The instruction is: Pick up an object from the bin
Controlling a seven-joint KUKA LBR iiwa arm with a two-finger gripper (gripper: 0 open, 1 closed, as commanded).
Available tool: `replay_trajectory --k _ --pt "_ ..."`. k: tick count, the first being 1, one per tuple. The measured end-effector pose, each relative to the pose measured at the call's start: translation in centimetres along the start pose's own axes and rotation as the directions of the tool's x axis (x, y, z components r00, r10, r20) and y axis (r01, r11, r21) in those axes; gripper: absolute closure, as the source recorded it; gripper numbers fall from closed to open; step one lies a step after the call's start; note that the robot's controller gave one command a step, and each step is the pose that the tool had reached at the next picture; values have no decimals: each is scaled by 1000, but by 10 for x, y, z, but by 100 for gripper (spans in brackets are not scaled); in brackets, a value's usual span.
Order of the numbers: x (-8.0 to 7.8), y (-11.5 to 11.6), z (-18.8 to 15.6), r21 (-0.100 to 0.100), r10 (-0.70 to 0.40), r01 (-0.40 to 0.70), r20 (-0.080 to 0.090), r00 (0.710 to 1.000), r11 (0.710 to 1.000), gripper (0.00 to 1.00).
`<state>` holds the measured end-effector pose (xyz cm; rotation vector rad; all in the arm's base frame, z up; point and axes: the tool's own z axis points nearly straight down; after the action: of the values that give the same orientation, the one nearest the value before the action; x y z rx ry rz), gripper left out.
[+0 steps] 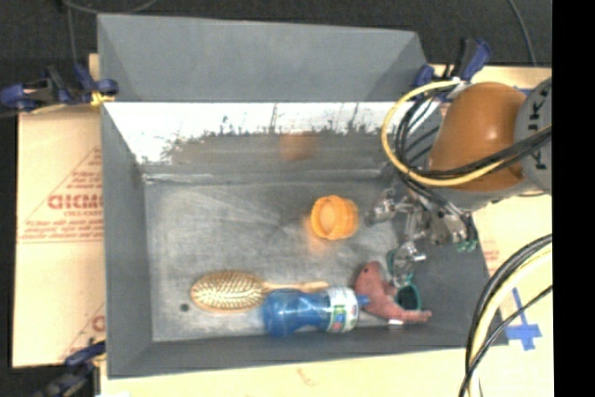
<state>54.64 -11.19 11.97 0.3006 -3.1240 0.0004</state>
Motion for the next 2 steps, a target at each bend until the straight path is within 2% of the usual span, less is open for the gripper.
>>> replay_trajectory --k 1,2 --pt "8 2 30 6 -91 91 10 996 996 0" --pt "25 14 41 2 -89 89 11 996 996 0"
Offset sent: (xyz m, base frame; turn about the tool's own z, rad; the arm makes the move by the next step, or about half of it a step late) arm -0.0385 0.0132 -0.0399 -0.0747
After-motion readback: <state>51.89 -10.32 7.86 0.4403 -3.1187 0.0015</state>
